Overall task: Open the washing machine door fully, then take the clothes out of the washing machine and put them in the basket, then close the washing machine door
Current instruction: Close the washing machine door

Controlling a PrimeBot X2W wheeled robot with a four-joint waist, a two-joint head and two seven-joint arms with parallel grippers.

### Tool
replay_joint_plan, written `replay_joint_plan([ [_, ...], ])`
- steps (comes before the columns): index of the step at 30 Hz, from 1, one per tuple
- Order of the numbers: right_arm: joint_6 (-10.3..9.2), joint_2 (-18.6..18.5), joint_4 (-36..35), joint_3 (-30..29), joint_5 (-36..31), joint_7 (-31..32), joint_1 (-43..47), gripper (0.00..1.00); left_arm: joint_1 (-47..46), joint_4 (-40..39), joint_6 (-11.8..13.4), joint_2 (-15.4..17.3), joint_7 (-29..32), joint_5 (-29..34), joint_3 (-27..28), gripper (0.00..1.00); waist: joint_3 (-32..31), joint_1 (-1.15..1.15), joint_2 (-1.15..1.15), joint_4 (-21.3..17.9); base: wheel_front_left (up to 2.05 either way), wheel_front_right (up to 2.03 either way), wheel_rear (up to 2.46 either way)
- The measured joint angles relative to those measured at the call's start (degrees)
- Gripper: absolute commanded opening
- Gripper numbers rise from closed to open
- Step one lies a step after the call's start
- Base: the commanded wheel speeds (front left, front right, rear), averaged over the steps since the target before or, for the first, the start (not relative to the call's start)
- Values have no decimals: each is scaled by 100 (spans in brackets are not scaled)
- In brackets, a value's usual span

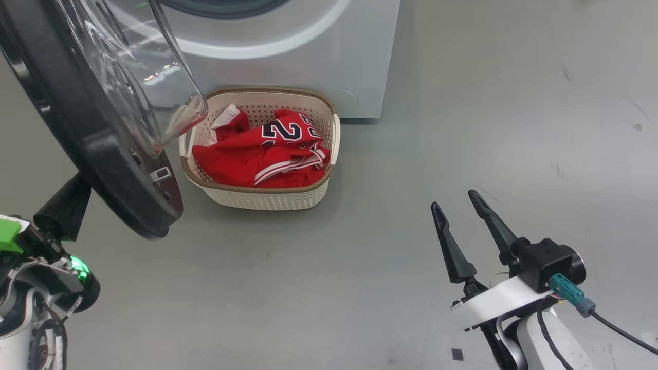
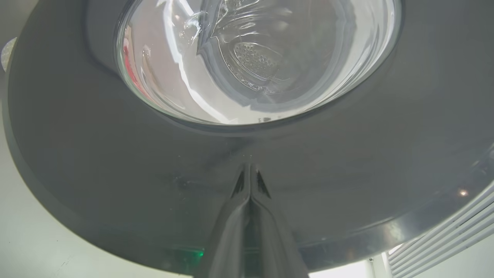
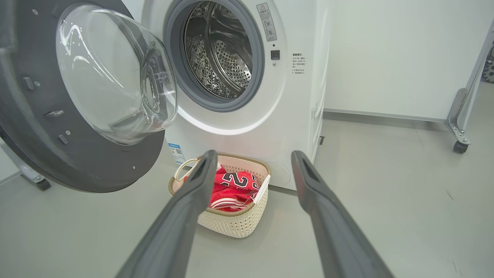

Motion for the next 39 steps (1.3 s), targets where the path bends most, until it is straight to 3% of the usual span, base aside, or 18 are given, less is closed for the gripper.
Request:
replay_joint_plan([
  [20, -100, 1, -46, 113, 136, 0, -4, 100, -14, -9, 0, -271, -377, 1, -225, 0, 47, 0, 0, -839, 0, 0, 0],
  [39, -202, 5, -170, 261, 345, 0, -37, 100, -446, 100, 23, -318, -1437, 368, 29, 0, 288, 0, 0, -1848, 0, 0, 0],
])
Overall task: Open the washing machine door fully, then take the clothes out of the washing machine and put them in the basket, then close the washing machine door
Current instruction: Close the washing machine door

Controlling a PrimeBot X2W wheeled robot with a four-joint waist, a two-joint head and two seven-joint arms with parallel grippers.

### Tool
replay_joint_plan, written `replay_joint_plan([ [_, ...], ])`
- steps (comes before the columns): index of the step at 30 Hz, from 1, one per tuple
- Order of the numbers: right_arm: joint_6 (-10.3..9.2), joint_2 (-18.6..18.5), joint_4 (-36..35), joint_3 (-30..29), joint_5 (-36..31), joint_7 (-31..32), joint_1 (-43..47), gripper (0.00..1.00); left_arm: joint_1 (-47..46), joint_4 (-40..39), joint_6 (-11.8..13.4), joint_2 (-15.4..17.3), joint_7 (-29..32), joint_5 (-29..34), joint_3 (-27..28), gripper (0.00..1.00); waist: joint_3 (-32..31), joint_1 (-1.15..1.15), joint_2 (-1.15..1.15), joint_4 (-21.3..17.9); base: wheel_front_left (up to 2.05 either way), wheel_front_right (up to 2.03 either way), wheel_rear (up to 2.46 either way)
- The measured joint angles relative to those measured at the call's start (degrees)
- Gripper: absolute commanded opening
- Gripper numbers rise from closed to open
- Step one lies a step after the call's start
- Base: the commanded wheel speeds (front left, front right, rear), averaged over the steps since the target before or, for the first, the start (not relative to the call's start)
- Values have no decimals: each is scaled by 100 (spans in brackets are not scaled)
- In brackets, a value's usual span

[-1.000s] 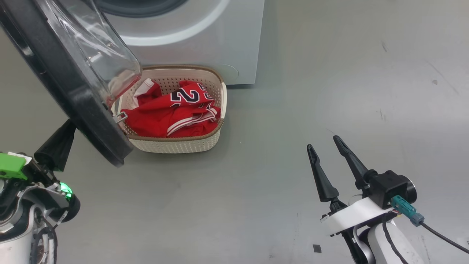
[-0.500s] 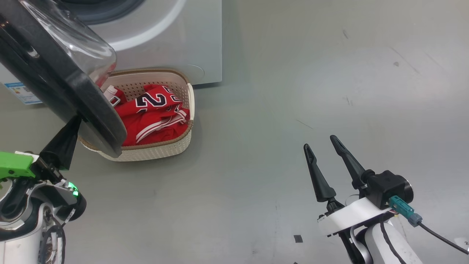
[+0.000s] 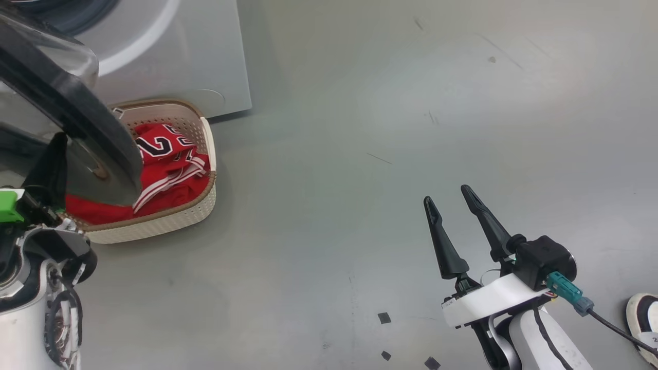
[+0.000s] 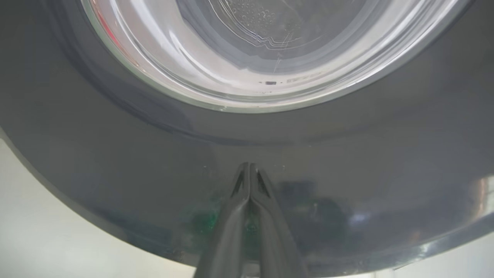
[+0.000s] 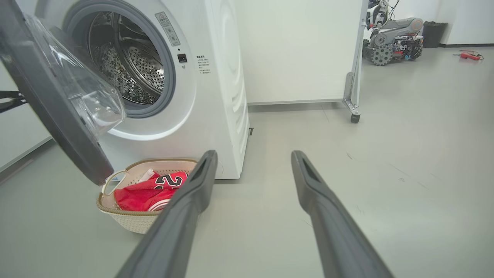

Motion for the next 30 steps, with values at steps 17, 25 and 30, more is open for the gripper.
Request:
replay_joint_plan([
  [17, -156, 16, -138, 38, 259, -1, -54, 100, -766, 181, 1, -214, -1004, 156, 272, 0, 373, 0, 0, -800, 0, 0, 0],
  [25, -223, 23, -208, 89, 404, -1, -61, 100, -1024, 355, -44, -232, -1449, 417, 448, 0, 472, 0, 0, -1036, 0, 0, 0],
  [30, -304, 27, -236, 9, 404, -1, -63, 100, -1162, 500, -118, -229, -1615, 439, 500, 0, 515, 0, 0, -1137, 0, 0, 0],
])
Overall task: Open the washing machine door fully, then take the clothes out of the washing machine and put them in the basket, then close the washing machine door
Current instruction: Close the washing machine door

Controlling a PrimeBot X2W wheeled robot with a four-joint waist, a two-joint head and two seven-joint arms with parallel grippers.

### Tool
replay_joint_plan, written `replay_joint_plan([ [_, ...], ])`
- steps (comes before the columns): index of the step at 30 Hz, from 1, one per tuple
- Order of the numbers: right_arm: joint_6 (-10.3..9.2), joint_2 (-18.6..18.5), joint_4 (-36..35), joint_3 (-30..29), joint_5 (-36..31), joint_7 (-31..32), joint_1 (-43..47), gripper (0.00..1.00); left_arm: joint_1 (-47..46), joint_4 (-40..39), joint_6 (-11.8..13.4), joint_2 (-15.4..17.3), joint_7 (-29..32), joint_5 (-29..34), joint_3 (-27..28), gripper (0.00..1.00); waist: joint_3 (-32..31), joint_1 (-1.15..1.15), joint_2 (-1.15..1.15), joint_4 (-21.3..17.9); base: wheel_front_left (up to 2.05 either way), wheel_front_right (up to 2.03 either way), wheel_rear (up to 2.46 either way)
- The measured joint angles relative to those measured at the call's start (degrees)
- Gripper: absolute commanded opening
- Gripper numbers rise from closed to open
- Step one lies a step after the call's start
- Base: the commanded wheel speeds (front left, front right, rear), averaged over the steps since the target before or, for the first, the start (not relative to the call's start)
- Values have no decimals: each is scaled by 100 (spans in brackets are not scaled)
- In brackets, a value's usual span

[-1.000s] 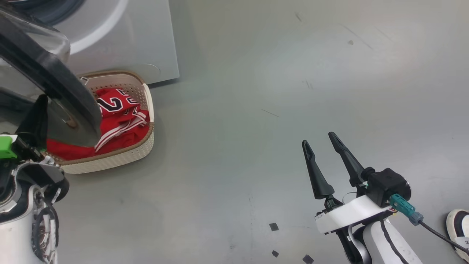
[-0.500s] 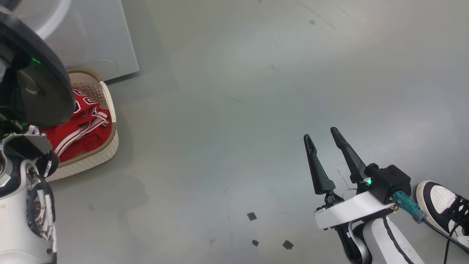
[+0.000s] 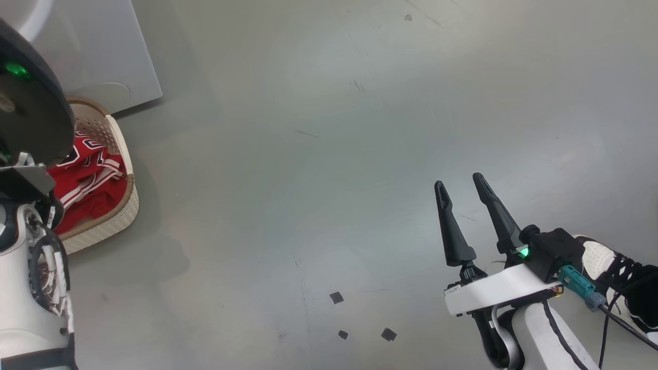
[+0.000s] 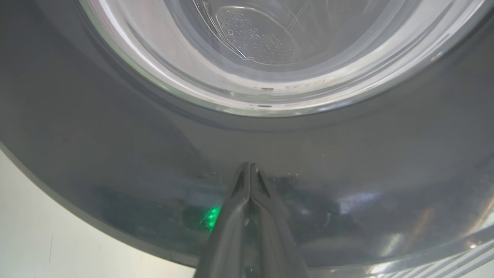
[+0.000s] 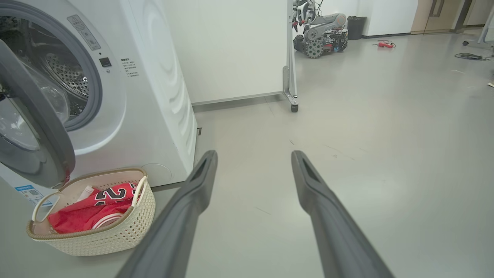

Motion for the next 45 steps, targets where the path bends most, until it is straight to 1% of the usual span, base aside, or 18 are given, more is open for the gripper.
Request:
replay_joint_plan([
  [1, -3, 0, -2, -11, 0, 0, 0, 100, -20, 22, -12, -2, 0, 1, -15, 0, 5, 0, 0, -7, 0, 0, 0],
  [3, -46, 1, -10, -40, 0, 1, 0, 100, -35, 66, -119, -4, 3, 3, -83, 0, 2, 0, 0, -7, 0, 0, 0],
  [5, -49, 2, -19, -89, -1, 0, 1, 100, -35, 147, -194, -13, 34, 3, -170, 0, -18, 0, 0, 19, 0, 0, 0],
  [11, -55, 2, -21, -197, -78, 1, 1, 100, -7, 355, -363, -63, 212, 186, -541, 0, -117, 0, 0, 199, 0, 0, 0],
  [16, -38, 2, -15, -320, -267, 0, 0, 100, 159, 422, -634, -101, 338, 374, -808, 0, -231, 0, 0, 440, 0, 0, 0],
  [17, -21, 1, -11, -371, -334, 1, -1, 100, 297, 452, -747, -100, 412, 433, -960, 0, -289, 0, 0, 551, 0, 0, 0],
  [21, 24, -41, 2, -448, -409, 0, -1, 100, 636, 503, -1057, -99, 502, 801, -1312, 0, -435, 0, 0, 796, 0, 0, 0],
  [24, 64, -120, 8, -511, -464, 0, 1, 100, 870, 502, -1178, -37, 541, 1191, -1617, 0, -563, 0, 0, 997, 0, 0, 0],
  [26, 75, -138, 8, -545, -493, 1, 3, 100, 1046, 497, -1239, 85, 566, 1566, -1882, 0, -655, 0, 0, 1137, 0, 0, 0],
  [28, 107, -146, 7, -568, -520, 1, 12, 100, 1226, 493, -1254, 156, 537, 1812, -1992, 0, -748, 0, 0, 1279, 0, 0, 0],
  [29, 108, -148, 0, -582, -520, 1, 15, 100, 1312, 486, -1255, 170, 510, 1840, -2019, 0, -797, 0, 0, 1353, 0, 0, 0],
  [33, 114, -168, -36, -616, -573, 0, 47, 100, 1564, 369, -1277, 227, 253, 2231, -2153, 0, -987, 0, 0, 1647, 0, 0, 0],
  [35, 115, -174, -58, -624, -577, 0, 110, 100, 1657, 292, -1304, 299, 36, 2504, -2202, 0, -1076, 0, 0, 1794, 0, 0, 0],
  [37, 115, -181, -66, -639, -593, 0, 179, 100, 1756, 200, -1305, 369, -155, 2638, -2213, 0, -1162, 0, 0, 1940, 0, 0, 0],
  [45, 159, -182, -103, -646, -671, 0, 315, 100, 2130, -167, -1305, 788, -1012, 3847, -2471, 0, -1418, 0, 0, 2468, 0, 0, 0],
])
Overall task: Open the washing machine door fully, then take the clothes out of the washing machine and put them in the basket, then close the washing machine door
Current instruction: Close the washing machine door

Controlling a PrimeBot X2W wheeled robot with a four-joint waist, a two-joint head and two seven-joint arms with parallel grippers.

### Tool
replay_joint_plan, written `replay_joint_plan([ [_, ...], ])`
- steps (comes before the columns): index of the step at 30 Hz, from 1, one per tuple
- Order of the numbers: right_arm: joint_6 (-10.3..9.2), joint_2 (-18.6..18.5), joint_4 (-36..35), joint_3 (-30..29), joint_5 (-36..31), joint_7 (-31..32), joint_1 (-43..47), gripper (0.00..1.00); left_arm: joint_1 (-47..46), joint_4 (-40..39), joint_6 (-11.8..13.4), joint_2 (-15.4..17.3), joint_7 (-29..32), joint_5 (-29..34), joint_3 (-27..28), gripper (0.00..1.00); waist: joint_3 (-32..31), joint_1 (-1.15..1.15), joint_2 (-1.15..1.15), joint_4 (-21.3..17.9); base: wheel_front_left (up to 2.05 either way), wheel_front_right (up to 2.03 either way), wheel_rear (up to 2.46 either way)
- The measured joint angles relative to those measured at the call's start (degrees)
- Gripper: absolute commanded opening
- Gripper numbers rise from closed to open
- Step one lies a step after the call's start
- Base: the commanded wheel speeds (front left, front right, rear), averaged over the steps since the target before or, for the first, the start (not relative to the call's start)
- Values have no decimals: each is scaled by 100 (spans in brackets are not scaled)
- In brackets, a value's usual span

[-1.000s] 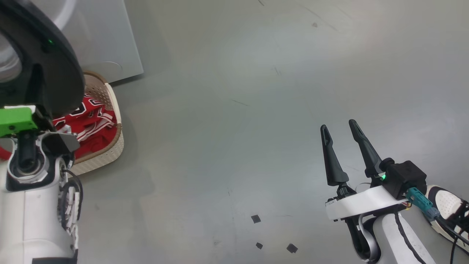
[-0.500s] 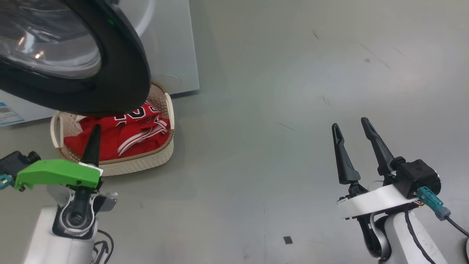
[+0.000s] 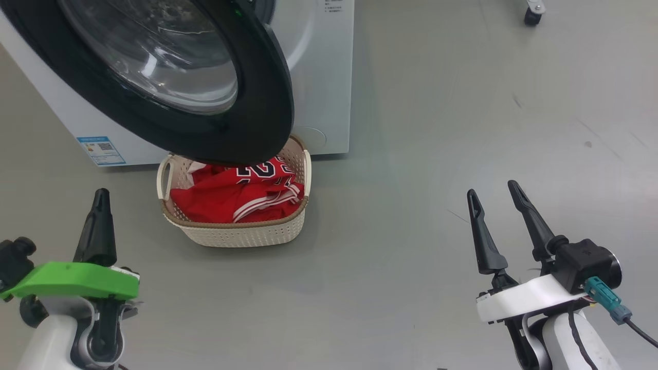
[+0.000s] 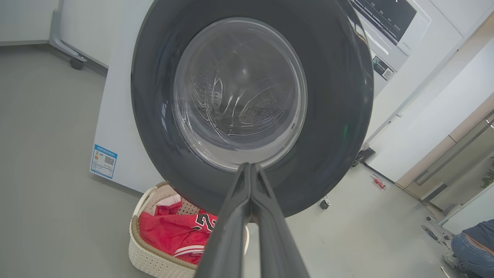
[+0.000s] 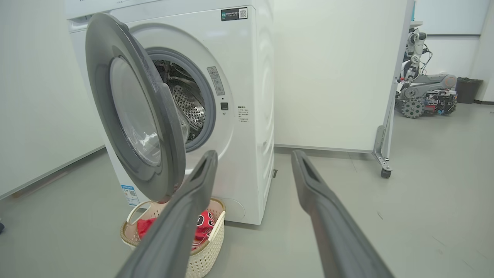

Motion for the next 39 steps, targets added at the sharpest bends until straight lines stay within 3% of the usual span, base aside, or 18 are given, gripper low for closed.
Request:
replay_joint_plan([
  [12, 56, 11, -11, 46, -48, 1, 64, 100, 530, -322, -4, 481, -325, 1360, -183, 0, -178, 0, 0, 377, 0, 0, 0],
  [18, 59, 13, -10, 45, -51, 0, 76, 100, 762, -466, 0, 444, -324, 1907, -107, 0, -193, 0, 0, 424, 0, 0, 0],
  [23, 107, 27, -9, 46, -53, 0, 129, 100, 854, -835, 41, 298, -324, 2365, 319, 0, -198, 0, 0, 460, 0, 0, 0],
  [24, 108, 30, -8, 46, -58, 0, 148, 100, 874, -891, 63, 223, -324, 2399, 387, 39, -199, 0, 0, 467, 0, 0, 0],
  [25, 108, 30, -7, 46, -59, 0, 166, 100, 907, -933, 64, 147, -324, 2442, 448, 98, -199, 0, 0, 473, 0, 0, 0],
  [39, 98, 66, 62, -10, -76, 1, 181, 100, 1417, -1125, 51, -256, -324, 2928, 538, 100, -174, 0, 0, 495, 0, 0, 0],
])
